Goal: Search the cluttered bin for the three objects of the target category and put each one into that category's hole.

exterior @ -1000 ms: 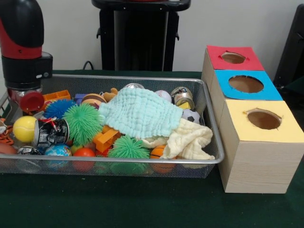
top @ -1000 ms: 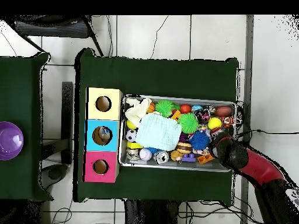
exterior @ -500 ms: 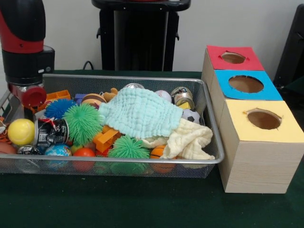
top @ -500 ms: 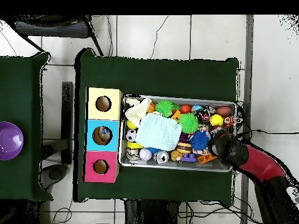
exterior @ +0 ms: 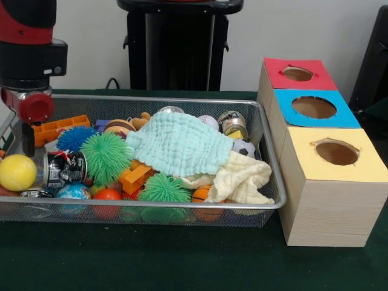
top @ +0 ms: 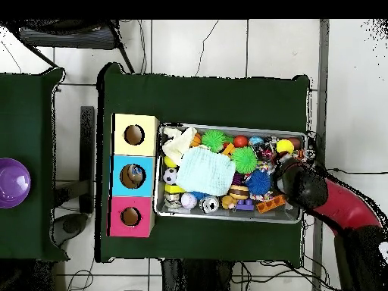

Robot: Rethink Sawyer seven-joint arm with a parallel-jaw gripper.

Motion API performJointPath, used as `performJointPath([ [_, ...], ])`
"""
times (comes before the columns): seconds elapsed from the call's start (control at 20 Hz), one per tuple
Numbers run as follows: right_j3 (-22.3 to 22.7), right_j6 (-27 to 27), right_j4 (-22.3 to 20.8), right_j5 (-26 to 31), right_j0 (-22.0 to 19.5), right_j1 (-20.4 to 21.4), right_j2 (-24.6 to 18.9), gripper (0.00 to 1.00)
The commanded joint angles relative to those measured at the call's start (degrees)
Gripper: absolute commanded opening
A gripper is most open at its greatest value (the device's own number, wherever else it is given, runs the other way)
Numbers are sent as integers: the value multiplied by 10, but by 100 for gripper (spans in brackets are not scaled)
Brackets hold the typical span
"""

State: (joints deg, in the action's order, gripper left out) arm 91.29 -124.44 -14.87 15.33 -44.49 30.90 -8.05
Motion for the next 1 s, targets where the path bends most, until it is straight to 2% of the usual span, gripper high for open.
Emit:
performJointPath([
  [0.05,27,-54,29,45,9,11,-8,0],
  [0.6,32,-49,43,66,22,43,3,0],
  [0.9,1,-37,46,78,32,37,7,0],
  [1.0,-18,-35,44,65,36,22,8,0],
])
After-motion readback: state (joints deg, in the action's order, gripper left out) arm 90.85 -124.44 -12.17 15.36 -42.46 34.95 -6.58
